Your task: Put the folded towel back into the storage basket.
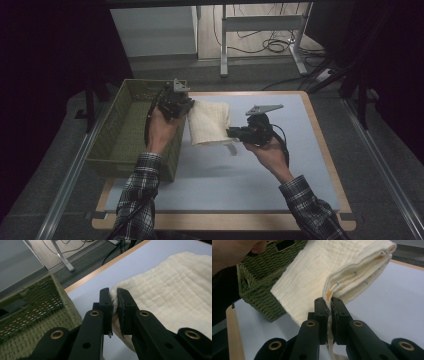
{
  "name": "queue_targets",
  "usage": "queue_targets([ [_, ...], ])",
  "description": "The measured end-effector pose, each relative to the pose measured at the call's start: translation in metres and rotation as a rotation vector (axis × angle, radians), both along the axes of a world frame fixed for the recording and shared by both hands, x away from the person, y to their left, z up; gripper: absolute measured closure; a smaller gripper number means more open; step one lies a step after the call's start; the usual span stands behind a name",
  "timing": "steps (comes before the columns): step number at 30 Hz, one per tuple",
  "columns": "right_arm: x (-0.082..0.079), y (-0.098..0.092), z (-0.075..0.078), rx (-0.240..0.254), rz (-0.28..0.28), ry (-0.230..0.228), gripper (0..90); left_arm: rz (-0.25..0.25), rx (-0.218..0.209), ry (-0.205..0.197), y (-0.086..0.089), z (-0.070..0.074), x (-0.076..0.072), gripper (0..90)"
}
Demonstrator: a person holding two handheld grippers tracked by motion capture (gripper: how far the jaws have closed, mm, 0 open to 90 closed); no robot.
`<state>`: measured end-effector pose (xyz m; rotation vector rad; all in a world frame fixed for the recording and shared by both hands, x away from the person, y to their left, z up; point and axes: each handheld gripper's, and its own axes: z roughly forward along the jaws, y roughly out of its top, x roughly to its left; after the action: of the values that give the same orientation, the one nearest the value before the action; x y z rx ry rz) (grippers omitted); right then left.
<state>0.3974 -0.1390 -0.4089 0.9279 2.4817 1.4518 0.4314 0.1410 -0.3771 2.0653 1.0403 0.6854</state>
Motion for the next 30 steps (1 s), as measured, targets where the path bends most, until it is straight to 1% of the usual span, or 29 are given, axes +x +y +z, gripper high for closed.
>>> queue_targets([
  [5,0.002,0.013,0.006,0.007,0.016,0.003,84.0,0.017,0.014,-0.011,0.012,0.006,-0.002,82.9],
  [7,0.003,0.019,0.009,0.006,0.024,0.000,84.0,0.027,0.012,-0.013,0.017,0.007,-0.002,82.9],
  [10,0.003,0.029,0.010,0.007,0.038,0.001,84.0,0.039,0.021,-0.011,0.026,0.009,-0.003,82.9],
  [15,0.005,0.045,0.011,0.009,0.054,0.008,84.0,0.068,0.027,-0.014,0.040,0.010,-0.006,83.0],
  [18,0.007,0.057,0.011,0.022,0.067,0.021,83.9,0.086,0.035,-0.019,0.049,0.011,-0.008,83.1],
  [23,0.007,0.074,0.011,0.021,0.080,0.015,83.9,0.114,0.041,-0.021,0.066,0.012,-0.012,83.2],
  [30,0.007,0.105,0.008,0.014,0.108,0.014,83.9,0.156,0.048,-0.014,0.090,0.009,-0.017,83.4],
])
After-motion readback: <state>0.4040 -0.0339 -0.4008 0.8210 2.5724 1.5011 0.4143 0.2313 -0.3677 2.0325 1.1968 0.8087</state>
